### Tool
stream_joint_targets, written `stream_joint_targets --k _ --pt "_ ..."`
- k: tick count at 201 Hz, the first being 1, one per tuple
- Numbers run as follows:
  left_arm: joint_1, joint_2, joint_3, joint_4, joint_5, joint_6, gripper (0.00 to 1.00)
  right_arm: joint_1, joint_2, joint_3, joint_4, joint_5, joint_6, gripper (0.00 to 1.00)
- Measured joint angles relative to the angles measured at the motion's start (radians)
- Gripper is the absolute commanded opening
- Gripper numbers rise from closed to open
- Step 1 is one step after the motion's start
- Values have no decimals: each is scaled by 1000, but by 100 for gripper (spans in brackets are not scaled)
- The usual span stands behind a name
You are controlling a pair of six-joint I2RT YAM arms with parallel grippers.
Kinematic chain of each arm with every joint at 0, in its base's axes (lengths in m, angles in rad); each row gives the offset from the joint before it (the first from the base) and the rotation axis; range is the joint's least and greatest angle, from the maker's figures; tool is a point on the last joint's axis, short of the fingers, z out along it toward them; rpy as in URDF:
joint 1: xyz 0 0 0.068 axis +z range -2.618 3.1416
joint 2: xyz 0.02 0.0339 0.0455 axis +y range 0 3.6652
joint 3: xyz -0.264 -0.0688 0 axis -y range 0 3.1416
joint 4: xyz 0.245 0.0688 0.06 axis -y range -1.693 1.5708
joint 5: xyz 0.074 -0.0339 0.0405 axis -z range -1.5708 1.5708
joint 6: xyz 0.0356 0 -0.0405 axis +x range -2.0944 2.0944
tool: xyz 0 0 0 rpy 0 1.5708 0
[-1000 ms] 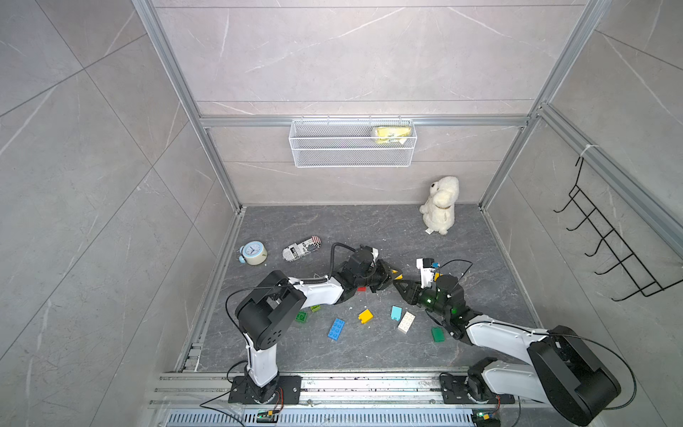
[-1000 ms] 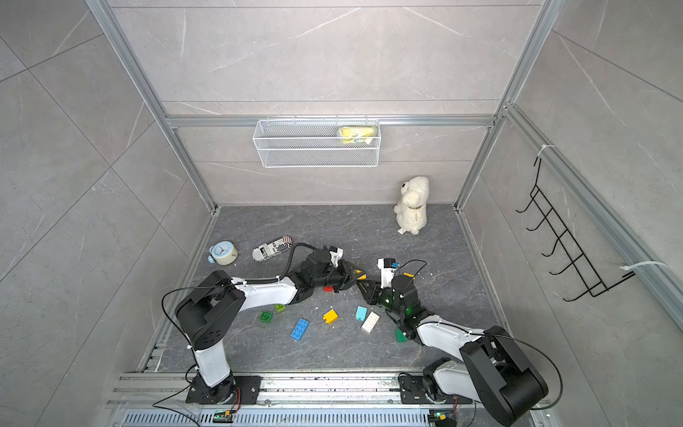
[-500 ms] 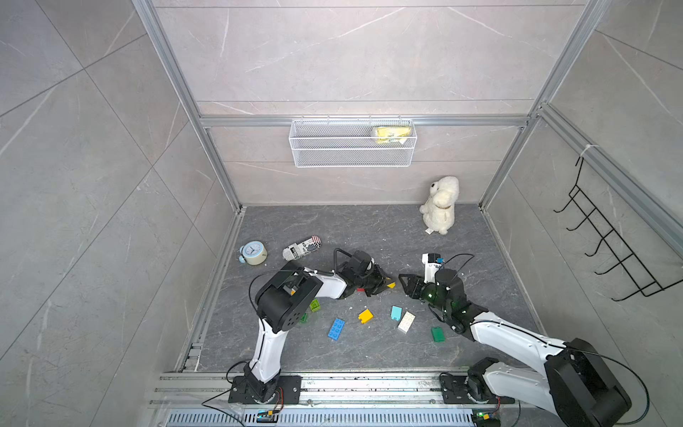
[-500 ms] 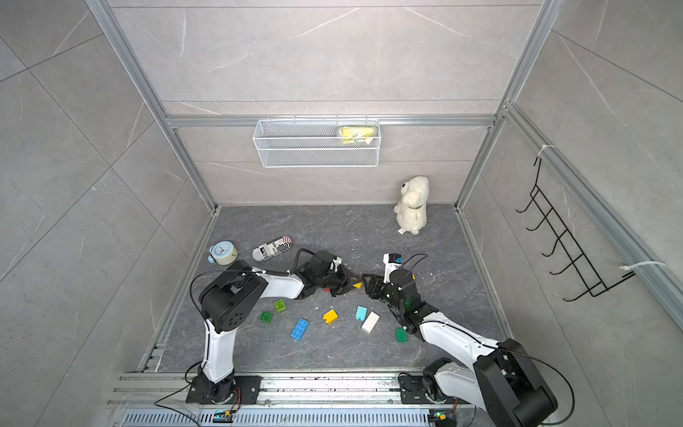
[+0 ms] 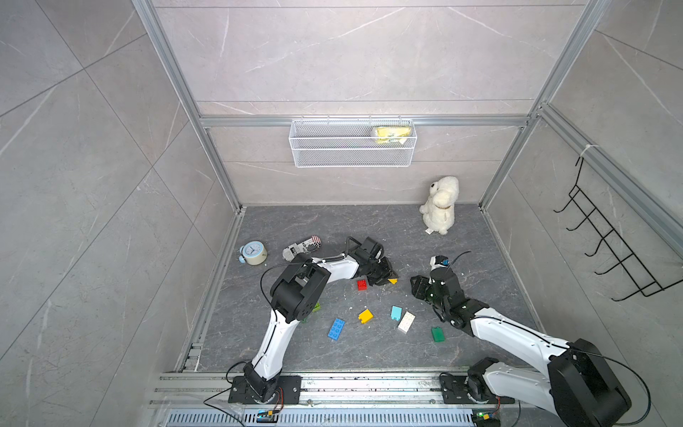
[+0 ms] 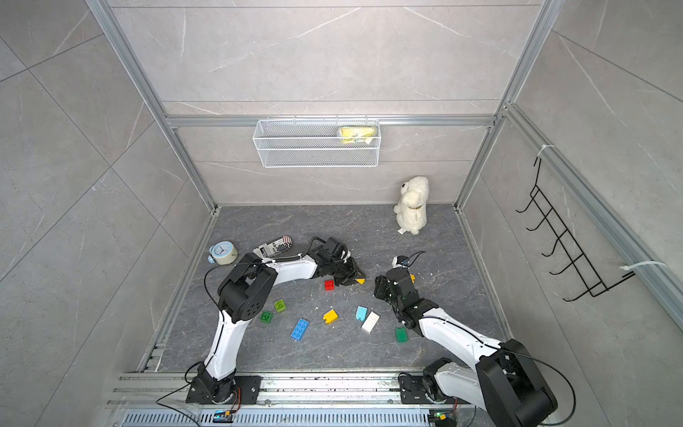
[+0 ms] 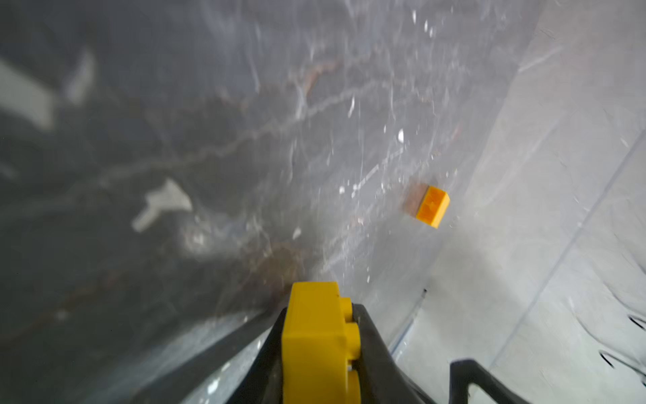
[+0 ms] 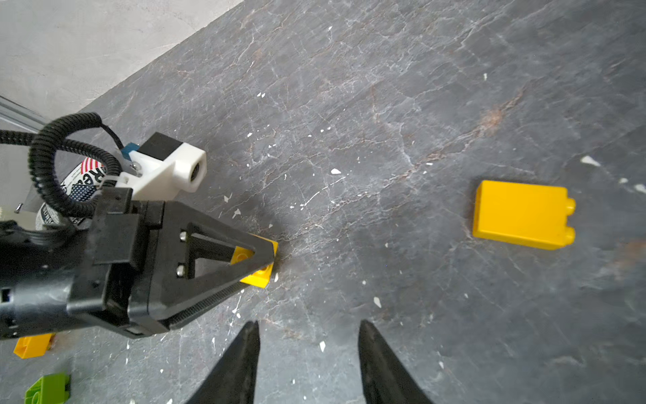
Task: Assemble the letter h with lego
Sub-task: Place the lego brick at the center of the board.
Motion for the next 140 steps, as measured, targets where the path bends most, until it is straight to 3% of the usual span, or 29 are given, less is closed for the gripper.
stream_joint_targets --k 22,66,100,140 --pt "2 14 58 -100 -13 65 43 -1 5 6 -21 10 4 49" --pt "5 12 92 -194 -39 151 51 -1 12 12 -46 22 11 49" --pt "9 -9 76 -218 -61 174 47 -1 19 14 -51 21 12 49" --pt "14 -22 58 -225 -72 200 35 -1 47 32 -63 20 11 49"
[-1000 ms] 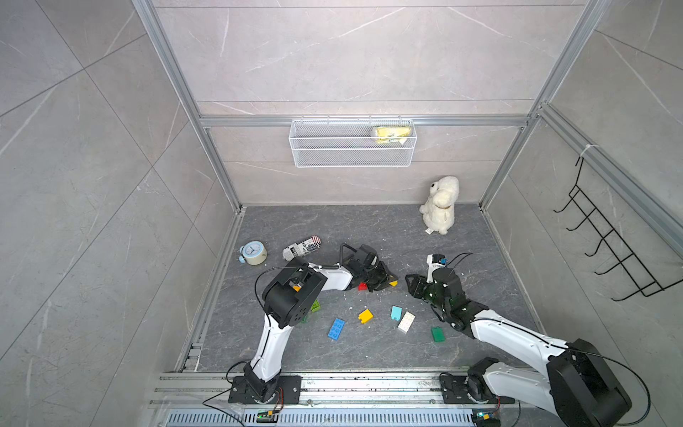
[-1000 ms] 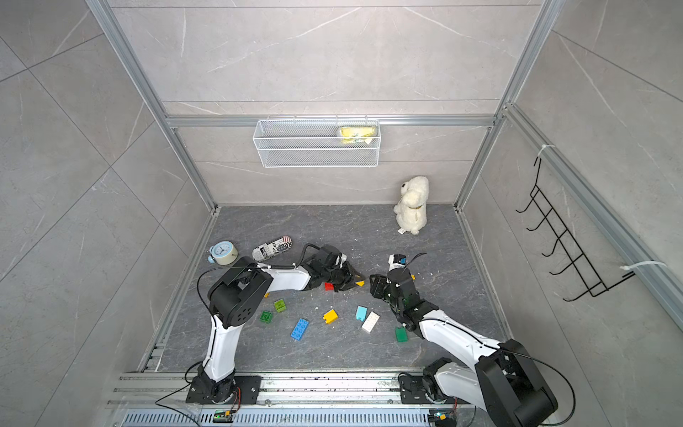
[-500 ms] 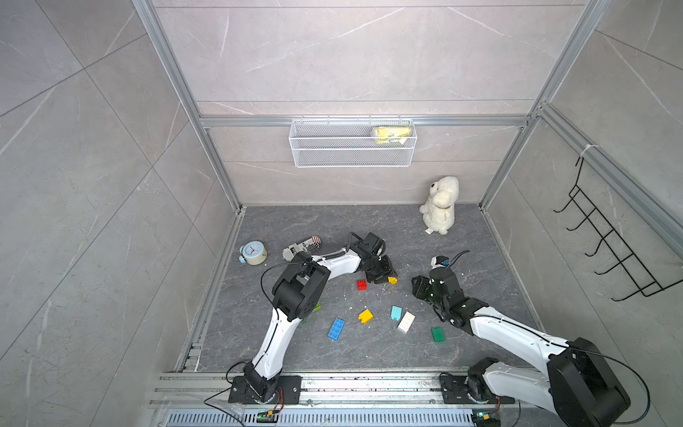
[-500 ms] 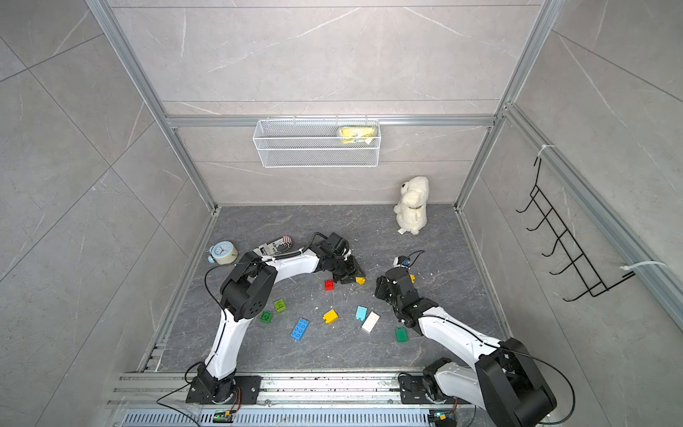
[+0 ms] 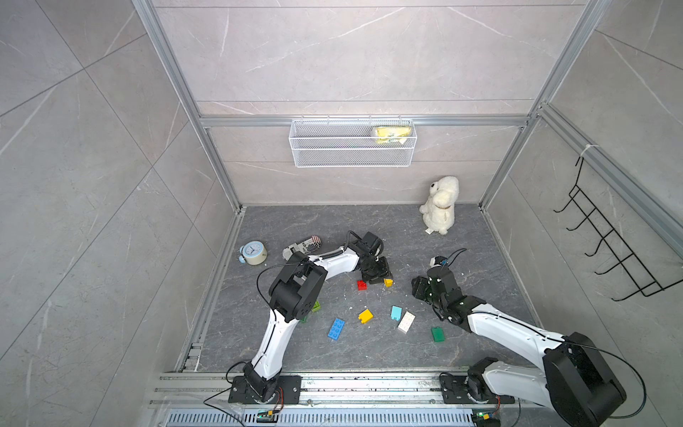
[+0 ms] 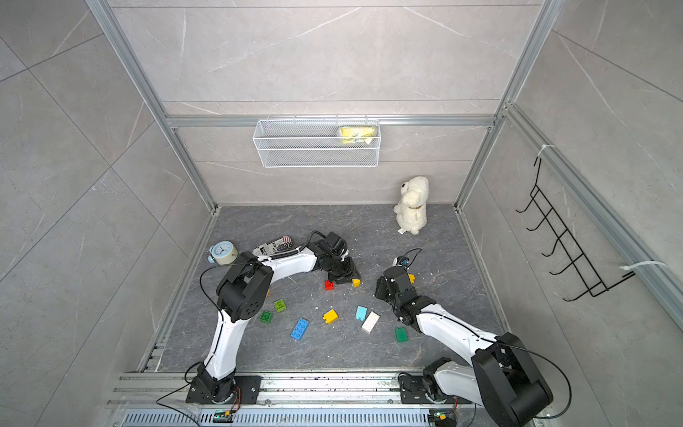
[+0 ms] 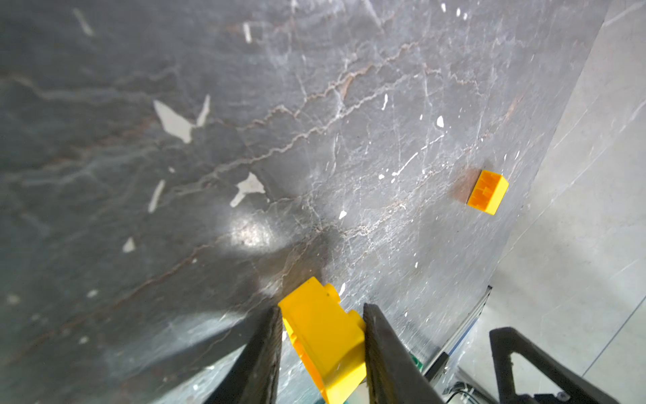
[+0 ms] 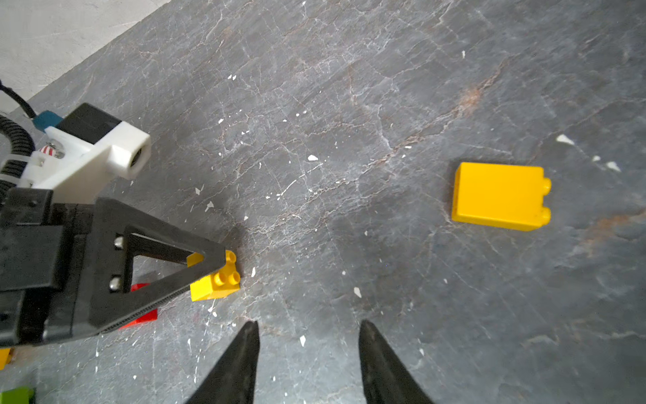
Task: Assemble the letter h with lego
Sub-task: Place the lego brick at the center of the board.
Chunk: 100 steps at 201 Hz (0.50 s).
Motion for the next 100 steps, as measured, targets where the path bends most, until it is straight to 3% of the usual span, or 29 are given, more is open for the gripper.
stream_joint_targets --k 79,100 --pt "9 -65 -140 152 16 36 1 -1 3 13 -10 -3 0 46" --pt "19 -93 -214 232 53 49 0 -1 3 13 -13 -3 -1 45"
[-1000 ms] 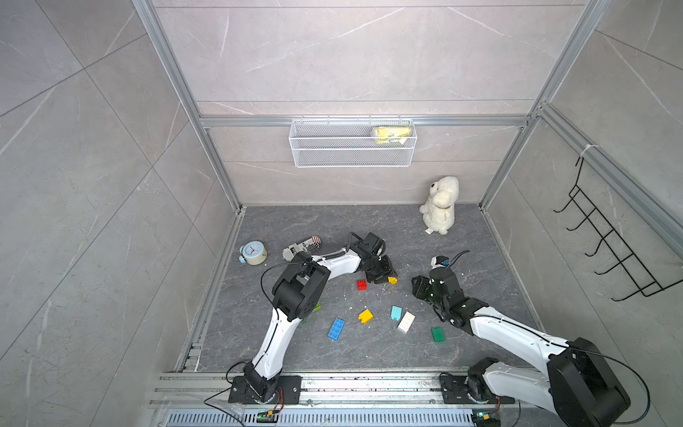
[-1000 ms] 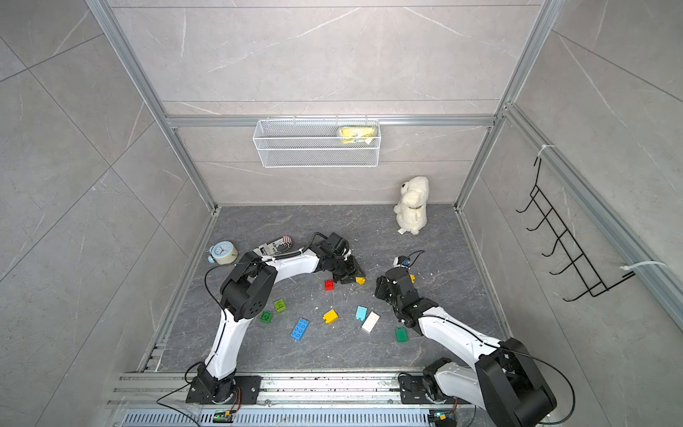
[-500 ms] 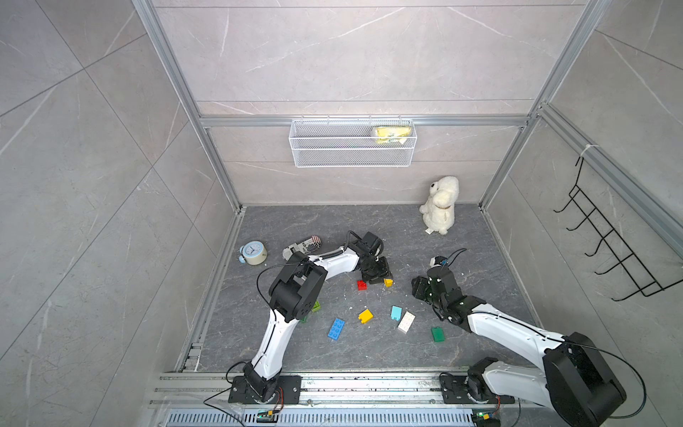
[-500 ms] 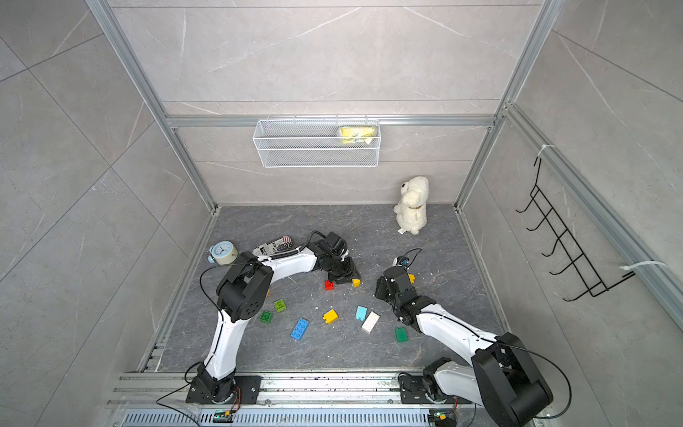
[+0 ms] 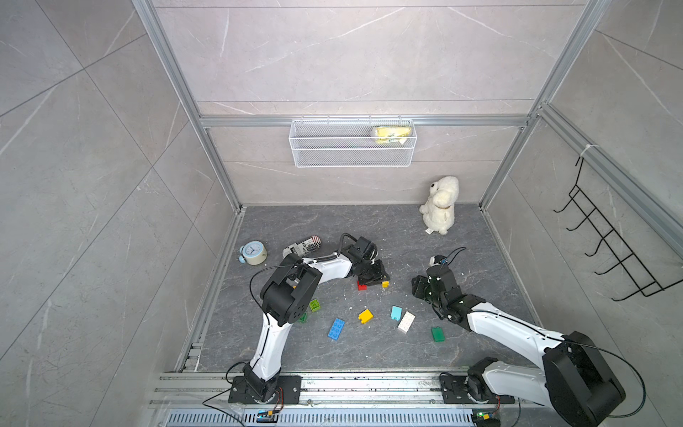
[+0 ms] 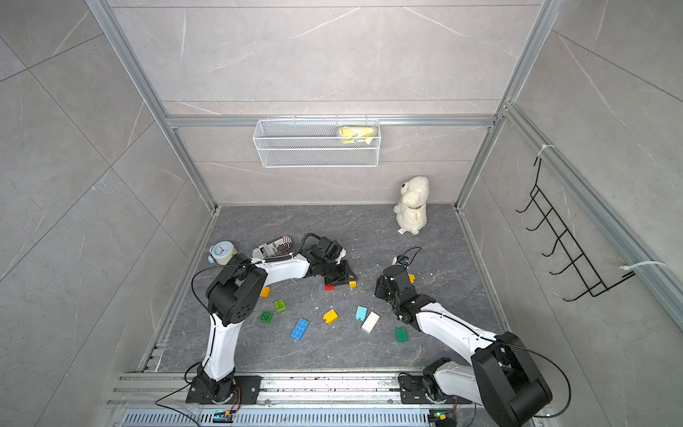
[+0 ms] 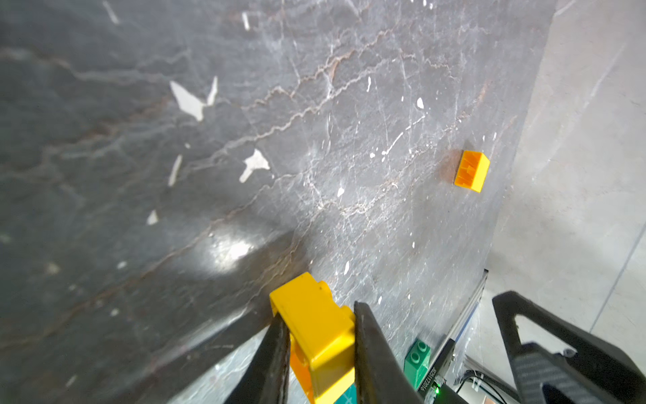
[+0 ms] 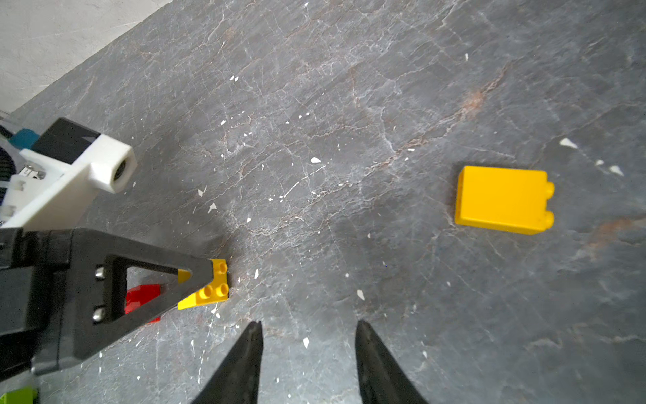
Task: Assemble the letter h with lego
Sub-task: Place the lego brick at the center of the board.
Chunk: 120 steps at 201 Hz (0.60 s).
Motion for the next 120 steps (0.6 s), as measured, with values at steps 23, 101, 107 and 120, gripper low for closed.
stream_joint_targets --k 23,101,107,120 --pt "6 -26 -75 88 45 11 0 0 0 0 -1 0 0 44" --pt "37 -19 -122 176 136 37 0 0 64 39 -4 -48 -11 47" --pt "38 -19 -121 172 135 47 0 0 73 42 -5 -59 -13 48" --pt "39 -19 -120 163 135 63 0 0 91 47 -4 -84 -18 50"
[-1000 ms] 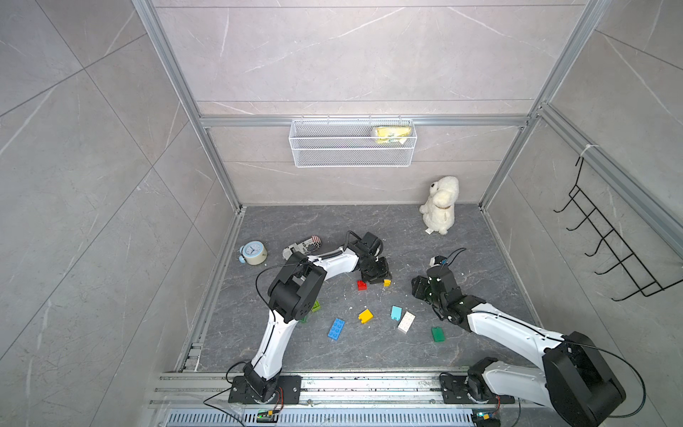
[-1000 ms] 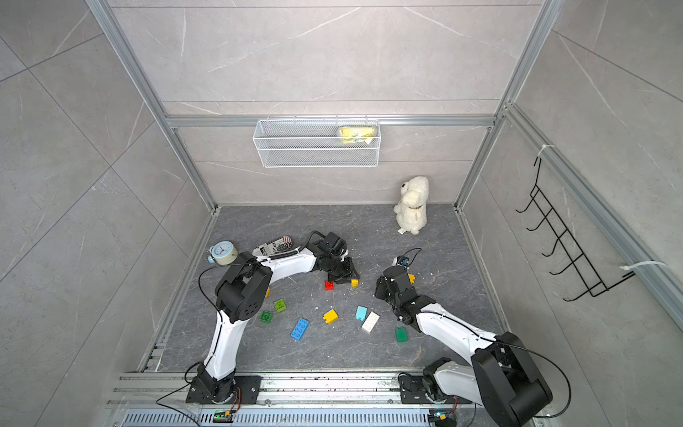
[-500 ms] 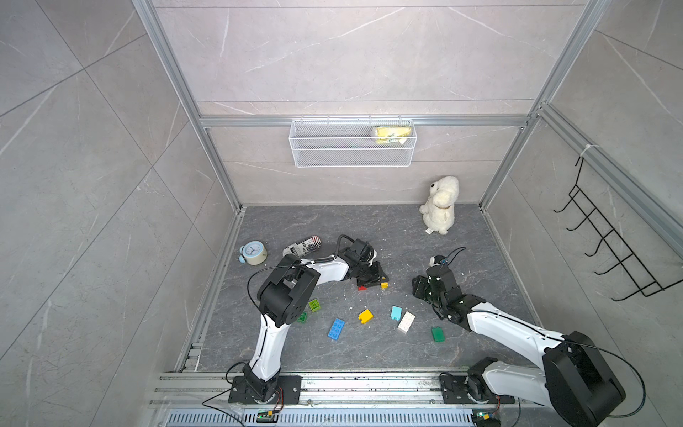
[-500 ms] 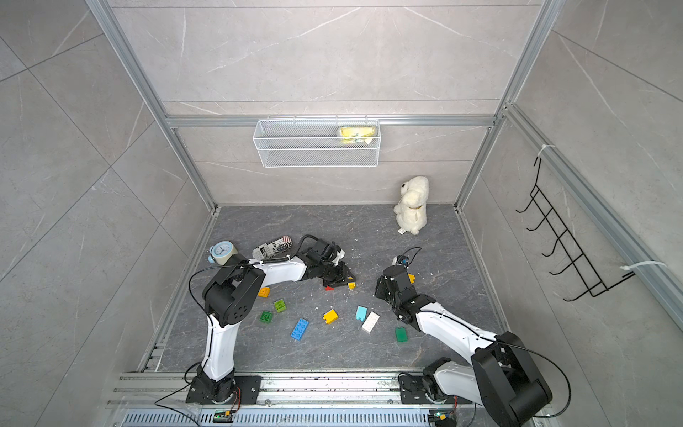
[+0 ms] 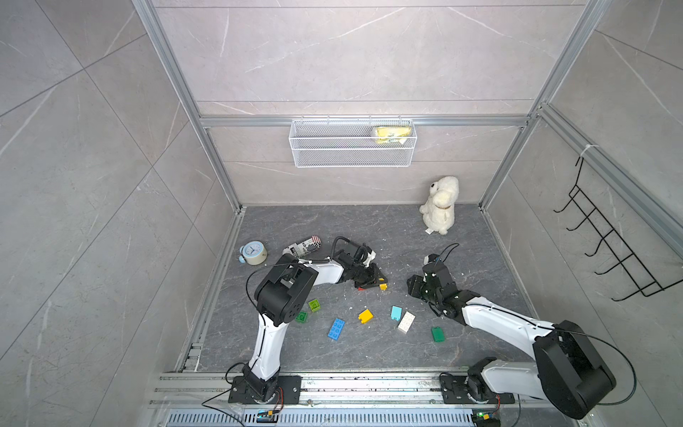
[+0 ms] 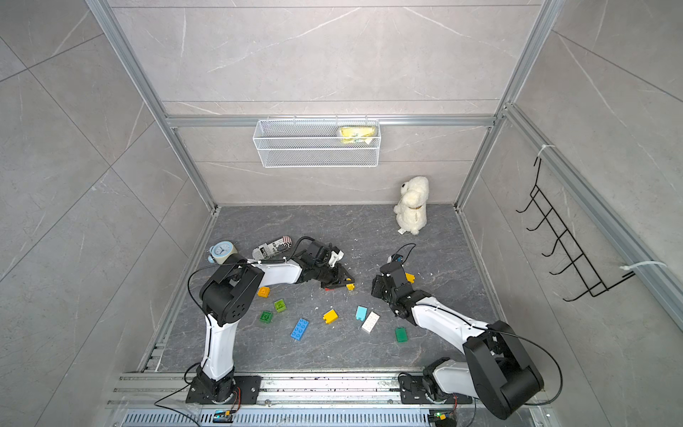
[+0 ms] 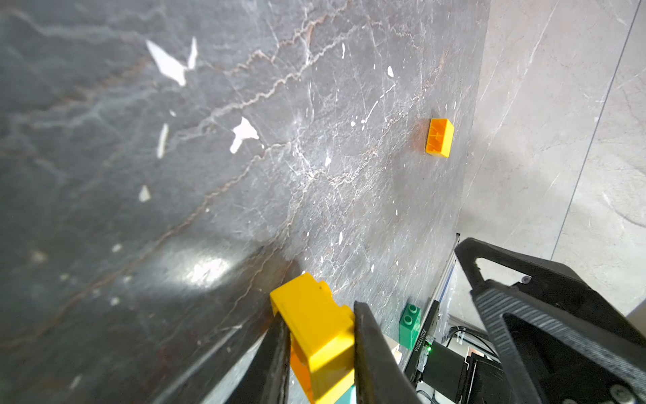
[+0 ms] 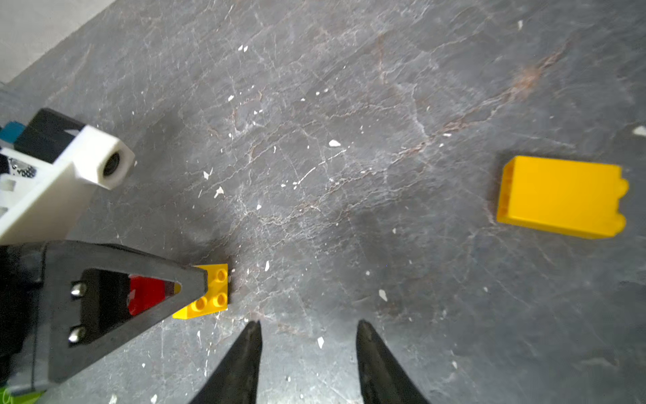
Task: Assemble the letter h with lego
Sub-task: Place the lego brick at the center of the board.
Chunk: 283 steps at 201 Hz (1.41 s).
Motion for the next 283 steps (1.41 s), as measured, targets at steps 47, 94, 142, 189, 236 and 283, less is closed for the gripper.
stream_joint_targets --k 47,94,142,189,236,283 --pt "17 -13 -13 -33 0 42 8 2 40 5 11 -98 -10 51" --pt "66 -39 -45 -48 0 68 25 13 46 14 21 -134 -27 53" --pt "85 -58 -84 -6 30 83 61 34 50 21 39 -159 -44 65" --pt "89 -97 -106 -14 14 65 69 34 72 36 54 -214 -49 67" --pt "89 -161 -113 -100 -27 51 76 34 126 57 77 -292 -49 65" --pt "89 -356 -177 -166 -120 69 80 38 191 58 175 -388 -82 60"
